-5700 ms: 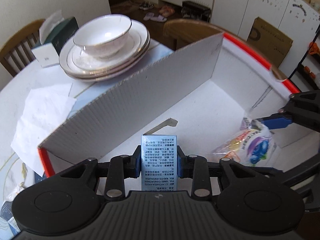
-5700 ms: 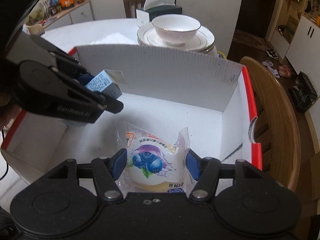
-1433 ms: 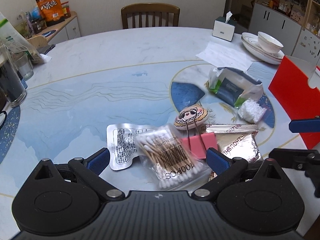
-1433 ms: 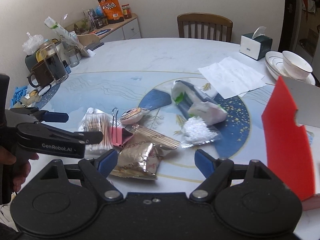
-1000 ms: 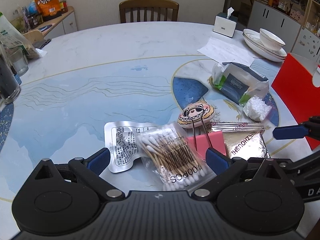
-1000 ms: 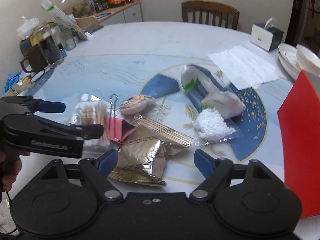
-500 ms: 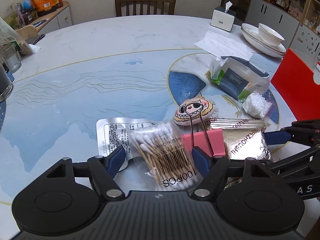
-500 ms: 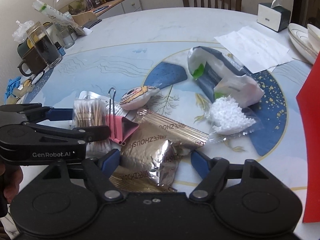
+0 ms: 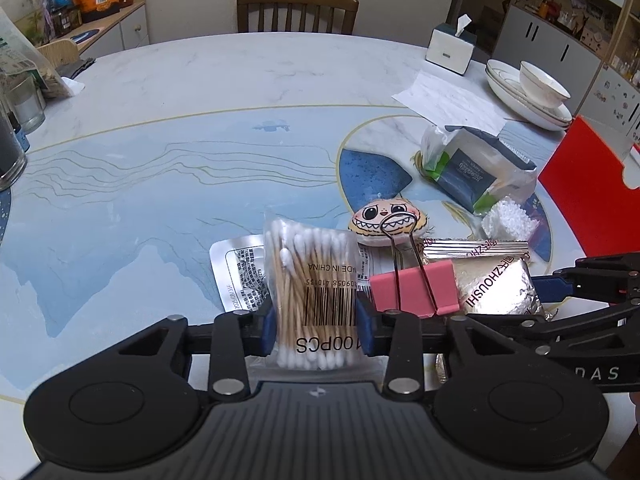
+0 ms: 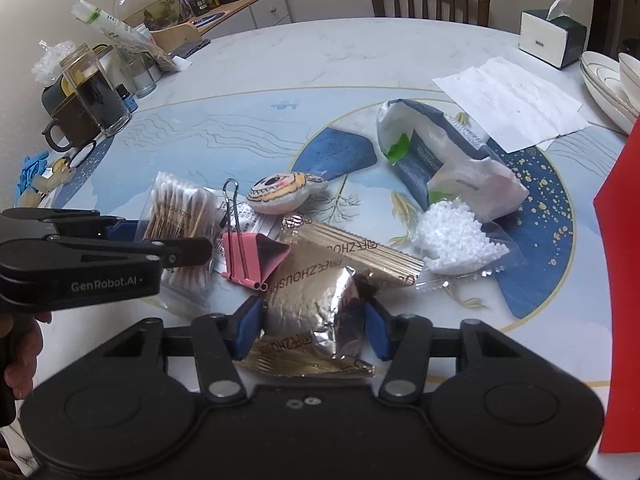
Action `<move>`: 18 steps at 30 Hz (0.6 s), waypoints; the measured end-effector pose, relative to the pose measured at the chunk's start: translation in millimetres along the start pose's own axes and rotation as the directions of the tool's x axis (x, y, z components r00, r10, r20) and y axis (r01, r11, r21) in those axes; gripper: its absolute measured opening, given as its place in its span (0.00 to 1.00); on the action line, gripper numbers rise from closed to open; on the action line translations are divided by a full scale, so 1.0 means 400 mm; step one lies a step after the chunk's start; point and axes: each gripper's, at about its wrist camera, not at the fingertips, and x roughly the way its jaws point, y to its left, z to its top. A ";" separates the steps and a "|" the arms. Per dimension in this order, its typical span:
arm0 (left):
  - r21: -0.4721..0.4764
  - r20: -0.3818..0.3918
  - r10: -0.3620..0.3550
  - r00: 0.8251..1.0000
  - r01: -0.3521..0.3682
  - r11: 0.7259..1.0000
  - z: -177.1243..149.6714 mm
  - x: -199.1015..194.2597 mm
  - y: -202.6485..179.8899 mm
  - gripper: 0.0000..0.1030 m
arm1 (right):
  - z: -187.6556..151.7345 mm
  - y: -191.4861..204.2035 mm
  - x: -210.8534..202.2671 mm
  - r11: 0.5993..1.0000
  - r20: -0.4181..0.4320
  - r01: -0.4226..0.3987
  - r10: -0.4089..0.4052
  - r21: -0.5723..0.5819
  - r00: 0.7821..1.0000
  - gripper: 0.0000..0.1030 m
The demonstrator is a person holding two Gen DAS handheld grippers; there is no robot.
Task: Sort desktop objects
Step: 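Grasp the cotton swab bag with left tool while right tool grasps gold foil packet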
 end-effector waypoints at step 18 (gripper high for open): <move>-0.028 0.001 -0.019 1.000 0.019 0.999 -0.028 -0.045 -0.012 0.32 | -0.032 -0.039 -0.067 1.000 0.034 0.011 -0.011 0.024 0.999 0.46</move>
